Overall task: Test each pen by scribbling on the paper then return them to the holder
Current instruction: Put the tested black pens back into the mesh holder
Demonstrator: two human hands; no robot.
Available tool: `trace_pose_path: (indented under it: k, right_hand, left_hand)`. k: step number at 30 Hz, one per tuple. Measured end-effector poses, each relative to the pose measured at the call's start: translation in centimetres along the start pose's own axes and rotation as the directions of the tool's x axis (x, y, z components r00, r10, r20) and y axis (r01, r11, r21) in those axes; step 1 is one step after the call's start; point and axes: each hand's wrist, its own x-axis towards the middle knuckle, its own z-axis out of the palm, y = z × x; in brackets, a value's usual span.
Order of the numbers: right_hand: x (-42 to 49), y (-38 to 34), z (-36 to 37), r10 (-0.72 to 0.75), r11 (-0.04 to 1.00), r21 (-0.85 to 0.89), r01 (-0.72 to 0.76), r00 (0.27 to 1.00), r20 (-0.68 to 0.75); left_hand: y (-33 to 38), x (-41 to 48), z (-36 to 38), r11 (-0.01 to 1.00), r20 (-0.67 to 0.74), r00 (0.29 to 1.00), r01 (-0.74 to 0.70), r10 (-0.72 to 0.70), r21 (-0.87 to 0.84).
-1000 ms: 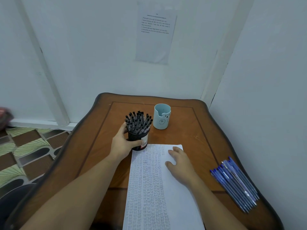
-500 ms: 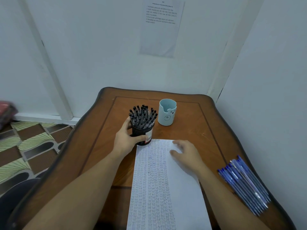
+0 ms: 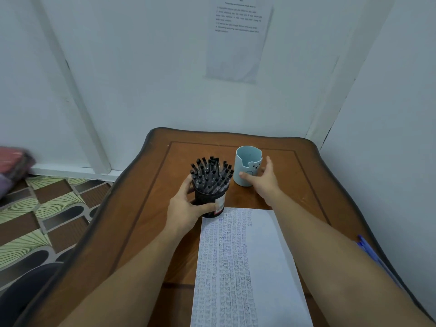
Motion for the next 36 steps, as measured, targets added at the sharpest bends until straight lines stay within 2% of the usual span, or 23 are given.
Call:
trace_pose_path:
  k: [8,11,15,23,31,36]
  right_hand:
    - [-0.7,0.3,-0.4,-0.071,0.997,-0.027,0.07,0.997,-0.013]
    - [-4.6,0.3,-2.0,-0.129,0.991,-0.047,0.129,0.992,0.007]
    - [-12.3,1.1,-3.5,-0.18,0.983,0.02,0.18,0.983,0.032]
    - [-23.0,5.5,-3.4,-0.238,0.967,-0.075,0.243,0.968,0.078]
    - [-23.9,6.0,-3.6,-0.257,0.959,-0.112,0.261,0.965,0.049]
    - [-24.0,6.2,-3.6,-0.256,0.96,-0.105,0.259,0.966,0.039]
  left_hand:
    - [-0.2,0.2,-0.2,1.0,-0.007,1.0,-0.01,0.01,0.005]
    - [-0.1,0.1,-0.1,1.0,-0.003,1.0,-0.02,0.02,0.005]
    - [0.1,-0.1,-0.1,0.999,-0.007,1.0,-0.028,0.028,0.04]
    - [0.8,-1.1,0.3,0.996,-0.008,1.0,-0.025,0.025,0.082]
    - [1.6,-2.8,1.1,0.999,-0.051,0.998,0.033,-0.034,-0.029]
    - [3.2,-7.1,1.5,0.981,-0.127,0.988,0.065,-0.089,-0.185]
